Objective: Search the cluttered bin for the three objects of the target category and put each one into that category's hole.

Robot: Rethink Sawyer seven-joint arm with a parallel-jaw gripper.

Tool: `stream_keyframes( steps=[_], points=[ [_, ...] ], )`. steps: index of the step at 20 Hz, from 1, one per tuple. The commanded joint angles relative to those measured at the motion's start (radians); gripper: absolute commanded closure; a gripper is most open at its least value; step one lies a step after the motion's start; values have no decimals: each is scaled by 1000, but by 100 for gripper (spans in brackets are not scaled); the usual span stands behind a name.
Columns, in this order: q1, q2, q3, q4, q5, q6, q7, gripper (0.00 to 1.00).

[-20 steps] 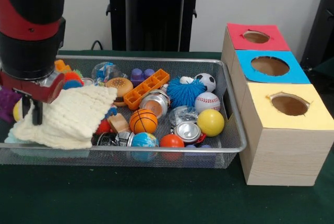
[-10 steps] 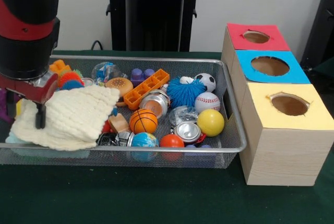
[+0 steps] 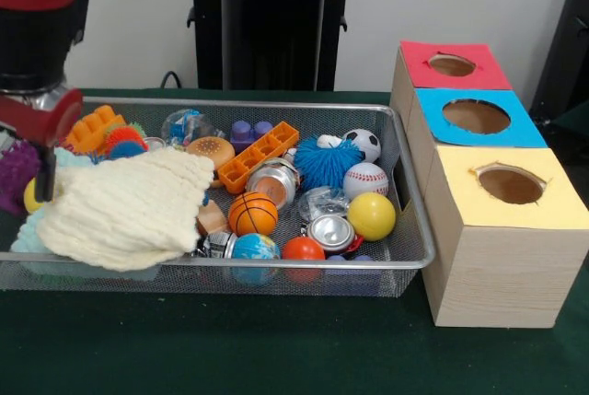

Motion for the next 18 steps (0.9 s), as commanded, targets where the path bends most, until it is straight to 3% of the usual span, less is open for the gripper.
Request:
stream_keyframes(
  steps=[1, 5, 11, 18],
  points=[
    [6, -127, 108, 136, 82, 116, 26, 0],
    [14, -166, 109, 231, 137, 79, 89, 0],
    [19, -227, 136, 442, 240, -110, 174, 0],
    [82, -236, 104, 520, 299, -209, 251, 0]
  ],
)
